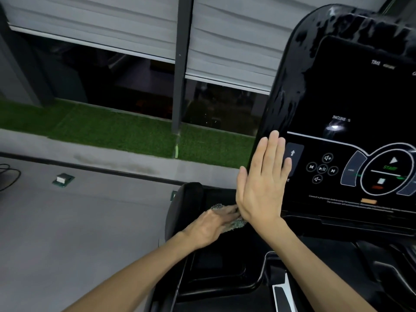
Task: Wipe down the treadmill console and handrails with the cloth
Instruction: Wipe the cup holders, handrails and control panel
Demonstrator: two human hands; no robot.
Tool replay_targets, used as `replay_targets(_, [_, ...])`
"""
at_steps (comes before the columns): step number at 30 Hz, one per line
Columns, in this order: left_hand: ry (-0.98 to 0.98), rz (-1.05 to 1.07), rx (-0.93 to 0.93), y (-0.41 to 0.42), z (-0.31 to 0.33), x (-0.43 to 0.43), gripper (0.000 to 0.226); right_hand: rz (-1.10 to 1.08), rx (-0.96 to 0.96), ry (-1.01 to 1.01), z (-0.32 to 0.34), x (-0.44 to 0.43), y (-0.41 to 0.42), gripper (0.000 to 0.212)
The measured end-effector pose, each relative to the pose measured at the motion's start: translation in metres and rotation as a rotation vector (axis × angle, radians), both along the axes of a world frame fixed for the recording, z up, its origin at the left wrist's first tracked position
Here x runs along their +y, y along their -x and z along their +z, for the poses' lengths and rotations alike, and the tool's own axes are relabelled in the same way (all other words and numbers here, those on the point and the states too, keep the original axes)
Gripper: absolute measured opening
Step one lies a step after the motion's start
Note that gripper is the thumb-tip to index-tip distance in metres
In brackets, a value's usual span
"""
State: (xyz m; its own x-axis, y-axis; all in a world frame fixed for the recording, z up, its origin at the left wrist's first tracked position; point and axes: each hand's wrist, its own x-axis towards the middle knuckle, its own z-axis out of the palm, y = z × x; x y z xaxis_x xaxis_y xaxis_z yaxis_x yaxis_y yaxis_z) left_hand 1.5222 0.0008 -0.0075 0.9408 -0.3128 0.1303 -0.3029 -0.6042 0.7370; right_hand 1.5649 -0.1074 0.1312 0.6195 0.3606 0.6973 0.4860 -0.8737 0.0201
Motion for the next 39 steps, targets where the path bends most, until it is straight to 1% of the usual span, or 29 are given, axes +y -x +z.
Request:
replay_targets(2, [-0.009,0.068,0.03,-0.02,0.003,0.005,0.032,0.001,0.002,-0.001,0.0,0.001,-0.001,0.073])
replay_targets(4, [-0.02,0.164,0.075,-0.043,0.004,0.009,0.031,-0.001,0.01,0.006,-0.001,0.001,0.0,0.074])
replay_targets(5, [-0.051,0.196,0.11,-0.054,0.005,0.01,0.034,-0.001,0.011,0.009,-0.001,0.001,0.001,0.074])
replay_targets(7, [-0.183,0.234,0.163,-0.063,0.003,0.008,0.04,-0.006,0.01,0.017,-0.001,0.001,0.001,0.074])
replay_targets(8, [-0.212,0.241,0.154,-0.062,0.0,0.007,0.042,-0.008,0.008,0.02,0.0,0.001,0.001,0.074])
replay_targets(11, [-0.218,0.195,0.066,-0.037,-0.007,0.008,0.041,-0.009,0.004,0.019,0.0,-0.001,0.0,0.073])
replay_targets(14, [-0.359,0.142,0.036,0.0,-0.003,0.008,0.054,-0.018,-0.01,0.018,0.0,-0.001,0.001,0.072])
replay_targets(16, [-0.397,0.108,-0.005,0.015,-0.001,0.009,0.064,-0.014,-0.013,0.009,0.0,0.0,0.001,0.071])
replay_targets(18, [-0.388,0.09,-0.01,0.008,-0.005,0.014,0.067,-0.012,-0.011,0.007,-0.001,0.001,0.002,0.072])
replay_targets(20, [-0.362,0.114,0.003,-0.013,-0.008,0.017,0.063,-0.008,-0.018,0.008,0.0,0.001,0.001,0.073])
replay_targets(22, [-0.404,0.169,0.035,-0.039,-0.008,0.017,0.059,-0.011,-0.021,0.013,0.0,0.002,0.001,0.072])
replay_targets(25, [-0.467,0.188,0.1,-0.061,-0.008,0.015,0.052,-0.013,-0.015,0.01,0.0,0.002,0.002,0.071])
replay_targets(28, [-0.444,0.164,0.051,-0.041,-0.005,0.018,0.057,-0.007,-0.009,0.017,0.0,0.0,0.001,0.071])
replay_targets(32, [-0.349,0.082,-0.048,0.017,-0.006,0.027,0.051,-0.011,0.013,0.024,0.001,0.0,0.001,0.071])
replay_targets(34, [-0.352,0.067,-0.061,0.036,-0.009,0.028,0.05,-0.016,0.027,0.027,0.001,0.0,0.002,0.07])
replay_targets(37, [-0.416,0.065,-0.06,0.047,-0.009,0.024,0.051,-0.027,0.047,0.047,0.002,0.0,0.003,0.069])
replay_targets(39, [-0.421,0.074,-0.076,0.054,-0.009,0.021,0.05,-0.029,0.063,0.065,0.003,-0.001,0.004,0.07])
